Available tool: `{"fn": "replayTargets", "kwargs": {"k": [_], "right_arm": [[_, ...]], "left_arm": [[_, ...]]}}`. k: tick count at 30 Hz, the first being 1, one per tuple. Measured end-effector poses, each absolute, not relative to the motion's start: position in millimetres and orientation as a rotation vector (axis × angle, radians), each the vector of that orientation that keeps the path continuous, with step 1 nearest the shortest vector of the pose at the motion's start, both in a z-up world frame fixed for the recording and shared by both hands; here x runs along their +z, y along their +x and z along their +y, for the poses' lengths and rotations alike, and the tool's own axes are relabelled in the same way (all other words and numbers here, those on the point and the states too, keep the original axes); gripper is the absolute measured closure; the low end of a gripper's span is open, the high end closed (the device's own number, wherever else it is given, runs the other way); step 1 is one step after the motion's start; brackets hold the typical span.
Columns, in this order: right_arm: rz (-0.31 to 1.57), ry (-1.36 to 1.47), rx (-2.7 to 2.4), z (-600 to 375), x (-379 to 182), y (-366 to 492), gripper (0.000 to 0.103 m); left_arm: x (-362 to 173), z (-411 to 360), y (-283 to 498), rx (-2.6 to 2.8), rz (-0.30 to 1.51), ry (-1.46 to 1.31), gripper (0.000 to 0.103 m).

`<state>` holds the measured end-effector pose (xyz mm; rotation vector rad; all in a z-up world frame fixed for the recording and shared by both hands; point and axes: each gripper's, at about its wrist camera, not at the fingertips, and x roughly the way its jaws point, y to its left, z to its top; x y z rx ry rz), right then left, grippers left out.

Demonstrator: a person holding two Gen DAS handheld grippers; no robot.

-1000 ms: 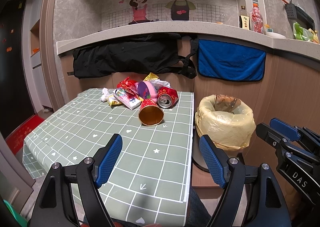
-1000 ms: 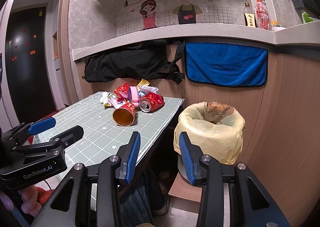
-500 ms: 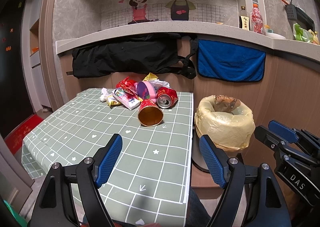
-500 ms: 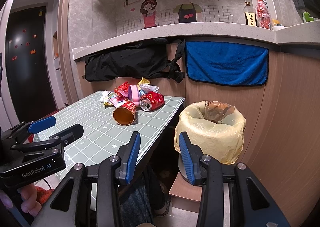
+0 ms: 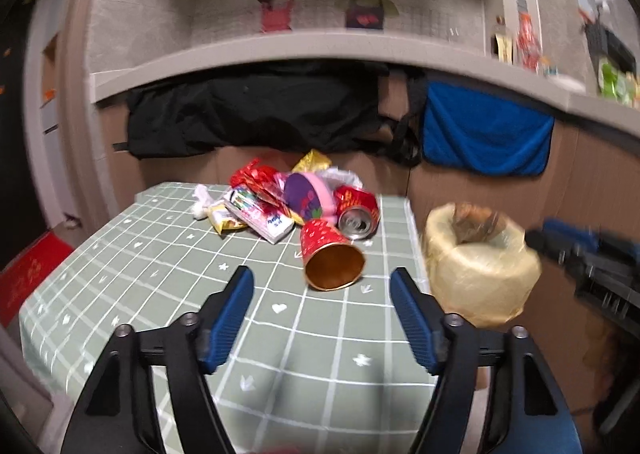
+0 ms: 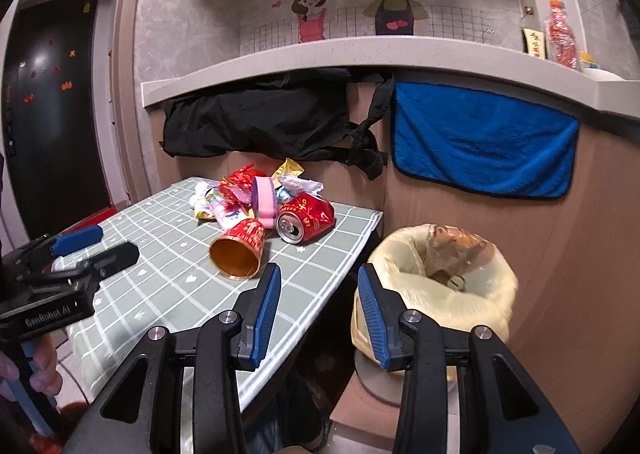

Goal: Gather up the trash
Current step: 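Grasp the red paper cup with the left gripper while the right gripper grasps the pink sponge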

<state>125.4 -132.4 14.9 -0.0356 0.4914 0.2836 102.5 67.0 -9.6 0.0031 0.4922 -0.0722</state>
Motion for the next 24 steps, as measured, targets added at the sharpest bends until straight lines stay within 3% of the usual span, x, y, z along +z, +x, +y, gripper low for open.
{"fn": "replayTargets", "kwargs": {"k": [5, 7, 15, 17, 19, 21, 24], "right_arm": [[0.546, 0.007, 0.300, -122.8, 6.4, 174.6, 0.064], [0.563, 0.022, 0.301, -121.7, 2.6, 189.0, 0.064], [0.624, 0.031, 0.277, -119.6, -18.0, 233.6, 0.064], [0.640, 0.029, 0.275, -117.7, -21.8, 243.4, 0.064], [0.652, 0.025, 0.279, -114.3, -24.5, 251.5, 0.064], [0.661, 0.011, 0.292, -107.7, -26.0, 258.4, 0.064], [0.661, -0.021, 0.312, -95.1, -26.5, 270.3, 0.064]], "left_arm": [[-36.0, 74.6, 161.8, -0.124, 0.613, 0.022, 0.046], [-47.6, 77.3, 187.1, -0.144, 0.663, -0.002, 0.054], [-76.7, 86.0, 251.8, -0.215, 0.749, -0.090, 0.062], [-81.7, 85.0, 261.5, -0.237, 0.773, -0.103, 0.071], [-83.9, 85.8, 270.1, -0.247, 0.785, -0.112, 0.089], [-81.7, 91.9, 273.5, -0.252, 0.768, -0.141, 0.096], [-71.9, 107.4, 272.2, -0.239, 0.718, -0.166, 0.097]]}}
